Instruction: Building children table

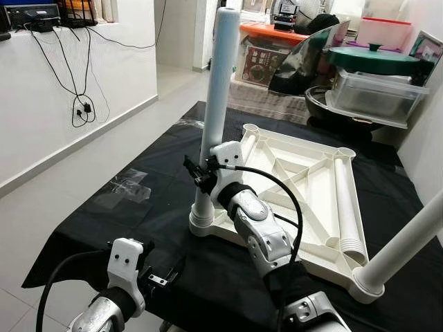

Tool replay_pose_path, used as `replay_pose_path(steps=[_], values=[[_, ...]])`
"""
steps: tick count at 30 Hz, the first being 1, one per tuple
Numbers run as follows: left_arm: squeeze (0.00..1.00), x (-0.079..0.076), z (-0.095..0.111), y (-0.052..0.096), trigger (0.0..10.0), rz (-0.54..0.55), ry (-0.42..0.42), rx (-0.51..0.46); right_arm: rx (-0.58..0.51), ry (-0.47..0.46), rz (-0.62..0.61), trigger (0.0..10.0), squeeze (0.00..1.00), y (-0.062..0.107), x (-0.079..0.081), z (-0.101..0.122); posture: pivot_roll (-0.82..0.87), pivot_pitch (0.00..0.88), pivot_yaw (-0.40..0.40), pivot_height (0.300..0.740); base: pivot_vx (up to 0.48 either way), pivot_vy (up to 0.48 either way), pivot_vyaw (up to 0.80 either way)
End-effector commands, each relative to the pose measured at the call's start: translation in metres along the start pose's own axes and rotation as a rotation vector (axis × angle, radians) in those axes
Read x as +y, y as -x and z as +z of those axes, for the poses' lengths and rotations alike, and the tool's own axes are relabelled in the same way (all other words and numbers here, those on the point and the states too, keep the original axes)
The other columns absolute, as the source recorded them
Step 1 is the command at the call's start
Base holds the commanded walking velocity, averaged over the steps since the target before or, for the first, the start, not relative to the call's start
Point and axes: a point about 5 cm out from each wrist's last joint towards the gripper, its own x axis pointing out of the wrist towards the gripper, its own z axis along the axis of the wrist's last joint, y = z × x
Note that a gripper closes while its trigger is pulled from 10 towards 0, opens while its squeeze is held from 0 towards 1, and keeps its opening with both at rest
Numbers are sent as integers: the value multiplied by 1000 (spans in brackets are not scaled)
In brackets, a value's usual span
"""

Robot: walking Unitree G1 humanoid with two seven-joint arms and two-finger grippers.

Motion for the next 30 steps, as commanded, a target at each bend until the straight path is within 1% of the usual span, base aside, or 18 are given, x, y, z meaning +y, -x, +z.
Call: replay_pose_path(steps=[1,10,17,18,19,30], values=[[0,-2,-4,-1,10000,-3,-3,15,222,-44,0,0,0,9,1,-46,98,0,-122,740,0,0,0],[0,-2,-5,-2,10000,-4,-3,18,268,-70,37,0,0,6,1,-49,98,0,-122,740,0,0,0],[0,-2,-5,-3,10000,-7,-4,18,278,-73,28,0,0,6,0,-50,97,0,-118,740,0,0,0],[0,-2,-5,-3,10000,-7,-5,18,282,-74,22,2431,0,6,0,-50,97,0,-118,740,0,0,0],[0,-1,-5,-3,10000,-7,-6,18,288,-74,18,10000,0,6,0,-51,97,0,-117,740,0,0,0],[0,-2,-4,-4,10000,-11,-9,16,290,-49,1,10000,0,4,-3,-48,93,0,-115,740,0,0,0]])
